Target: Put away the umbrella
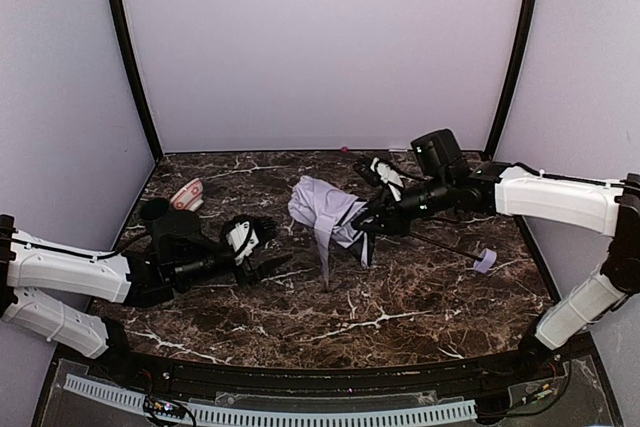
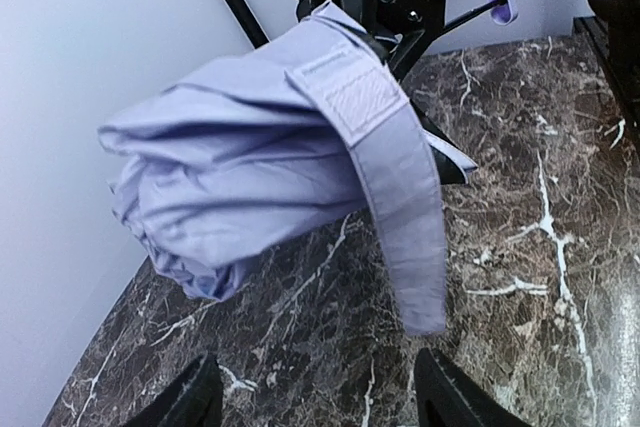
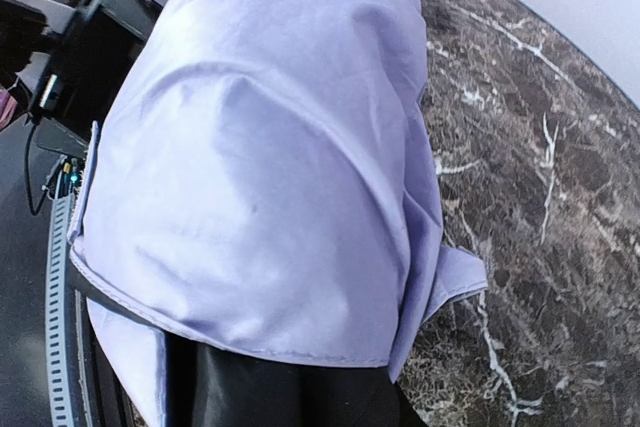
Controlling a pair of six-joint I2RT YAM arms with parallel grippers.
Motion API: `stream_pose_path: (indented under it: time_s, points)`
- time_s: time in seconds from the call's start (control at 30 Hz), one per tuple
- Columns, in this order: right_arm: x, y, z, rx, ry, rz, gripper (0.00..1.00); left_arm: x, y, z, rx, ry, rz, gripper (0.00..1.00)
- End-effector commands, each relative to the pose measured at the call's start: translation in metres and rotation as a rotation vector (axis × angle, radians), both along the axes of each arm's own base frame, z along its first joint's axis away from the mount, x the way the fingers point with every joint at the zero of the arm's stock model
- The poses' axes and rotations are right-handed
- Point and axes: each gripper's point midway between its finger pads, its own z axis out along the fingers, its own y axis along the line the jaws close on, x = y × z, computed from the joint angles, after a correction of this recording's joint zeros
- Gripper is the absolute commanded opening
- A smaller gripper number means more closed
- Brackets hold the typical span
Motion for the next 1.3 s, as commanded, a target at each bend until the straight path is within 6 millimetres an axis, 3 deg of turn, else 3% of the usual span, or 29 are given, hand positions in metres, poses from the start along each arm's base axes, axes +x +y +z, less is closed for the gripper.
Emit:
stream_pose_path:
  time_s: [0.0,0.2,0.4,0.5,0.63,0.73,0.83,1.03,1.13,1.27]
  points:
    - [-0.011,0.0,0.069,0.092,-0.103,0.075,0.0,-0.016,-0.007,0.045,-0.207,0.001,-0.124,0.73]
    - [-0.021,-0.003,0.127,0.153,-0.185,0.118,0.0,-0.044,-0.031,0.054,-0.316,0.046,-0.345,0.77]
    - [-0.02,-0.01,0.159,0.152,-0.261,0.101,0.0,-0.066,-0.049,0.068,-0.362,0.124,-0.528,0.76]
    - [-0.023,-0.011,0.17,0.154,-0.29,0.115,0.0,-0.061,-0.051,0.072,-0.378,0.113,-0.512,0.77]
    - [-0.036,-0.011,0.188,0.198,-0.324,0.183,0.0,-0.034,-0.059,0.063,-0.356,0.114,-0.396,0.77]
    - [-0.04,-0.011,0.201,0.213,-0.349,0.208,0.0,-0.032,-0.066,0.062,-0.364,0.092,-0.422,0.78]
    - [-0.04,-0.011,0.208,0.213,-0.364,0.212,0.0,-0.034,-0.081,0.053,-0.341,0.15,-0.483,0.77]
    - [-0.037,-0.012,0.206,0.203,-0.367,0.199,0.0,-0.06,-0.081,0.053,-0.379,0.182,-0.638,0.67]
    - [-0.037,-0.013,0.2,0.183,-0.367,0.193,0.0,-0.049,-0.08,0.048,-0.337,0.165,-0.557,0.68]
    - [-0.043,-0.017,0.181,0.141,-0.343,0.226,0.0,-0.028,-0.05,0.051,-0.254,-0.018,-0.344,0.75]
